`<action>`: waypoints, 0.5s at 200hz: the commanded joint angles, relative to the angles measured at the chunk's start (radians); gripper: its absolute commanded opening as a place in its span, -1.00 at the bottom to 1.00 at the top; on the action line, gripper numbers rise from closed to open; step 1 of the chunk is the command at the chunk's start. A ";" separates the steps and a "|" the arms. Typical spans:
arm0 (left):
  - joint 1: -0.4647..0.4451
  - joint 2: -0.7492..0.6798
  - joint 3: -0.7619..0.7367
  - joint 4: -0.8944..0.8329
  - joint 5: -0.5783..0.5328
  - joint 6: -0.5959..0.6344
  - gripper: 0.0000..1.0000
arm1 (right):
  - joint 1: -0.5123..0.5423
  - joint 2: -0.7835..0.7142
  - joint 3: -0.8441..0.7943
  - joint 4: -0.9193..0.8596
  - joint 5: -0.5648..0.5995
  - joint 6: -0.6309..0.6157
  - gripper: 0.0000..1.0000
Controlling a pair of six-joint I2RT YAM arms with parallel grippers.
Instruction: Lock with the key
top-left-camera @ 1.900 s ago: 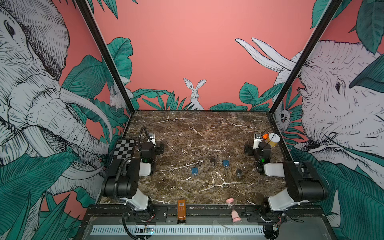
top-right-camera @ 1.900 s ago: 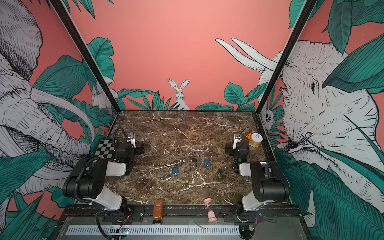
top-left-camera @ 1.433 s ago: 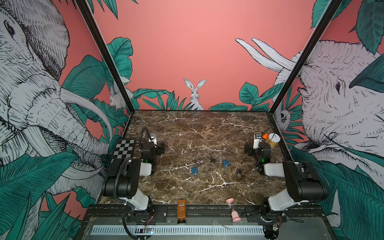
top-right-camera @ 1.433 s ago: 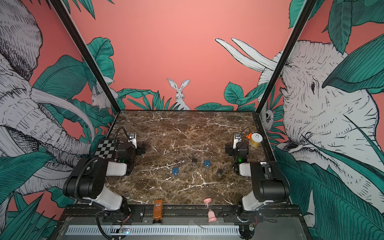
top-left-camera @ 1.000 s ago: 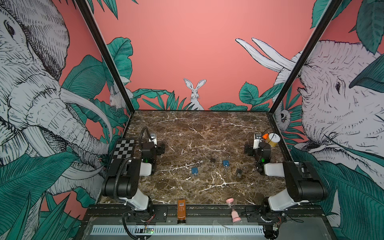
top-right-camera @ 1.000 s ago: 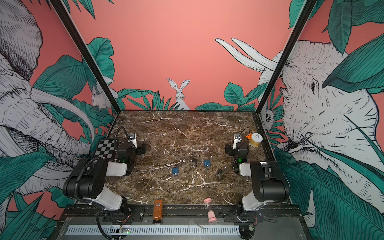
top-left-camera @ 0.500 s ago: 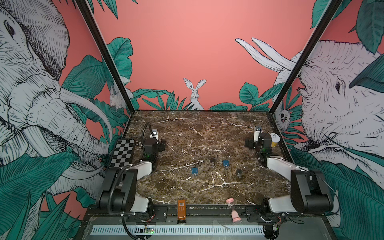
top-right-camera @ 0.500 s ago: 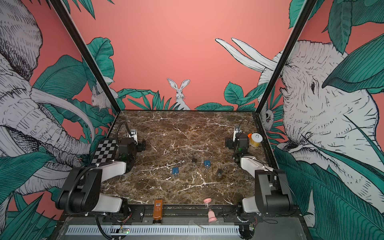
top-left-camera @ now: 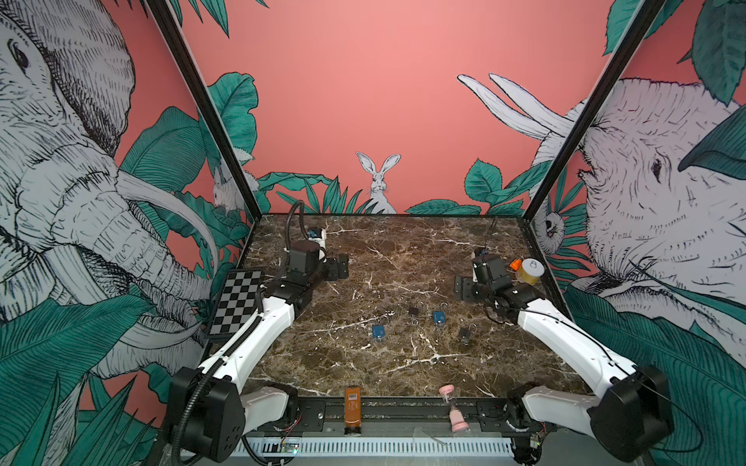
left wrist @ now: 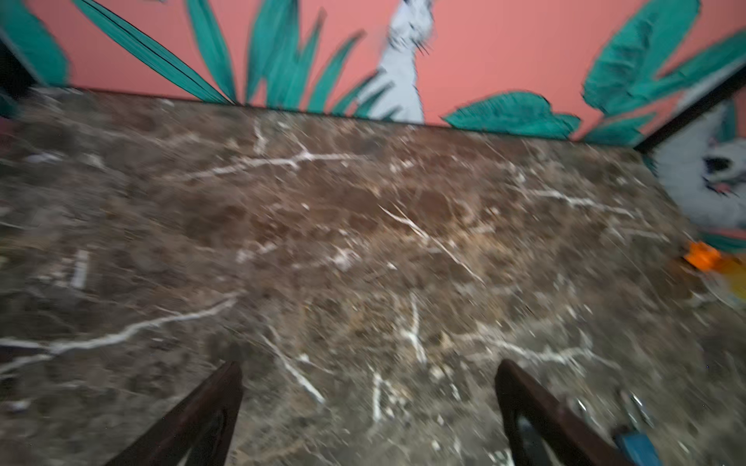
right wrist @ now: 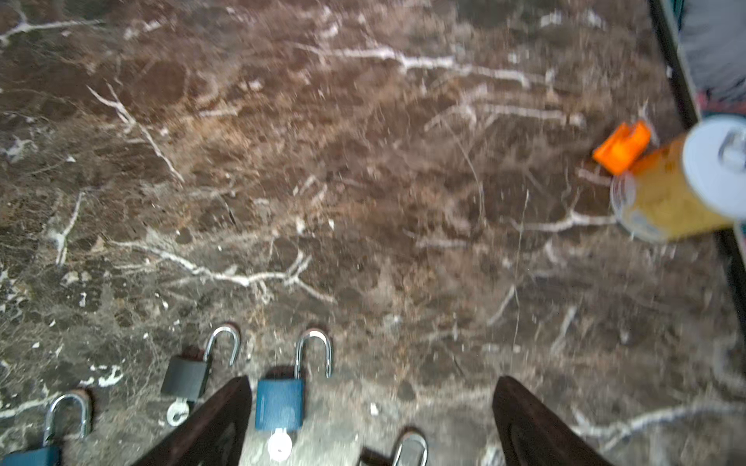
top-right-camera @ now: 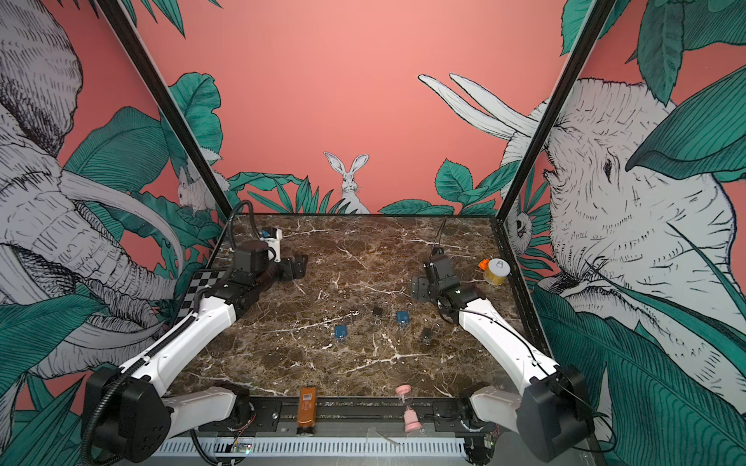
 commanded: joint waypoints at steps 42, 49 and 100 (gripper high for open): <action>-0.182 0.179 0.154 -0.144 0.085 0.058 0.96 | 0.133 -0.072 -0.173 -0.111 0.036 0.338 0.67; -0.204 0.186 0.150 -0.116 0.068 0.073 0.96 | 0.145 -0.077 -0.183 -0.108 0.044 0.362 0.67; -0.212 0.197 0.095 0.049 0.127 -0.073 0.96 | 0.164 -0.028 -0.189 -0.077 0.042 0.496 0.27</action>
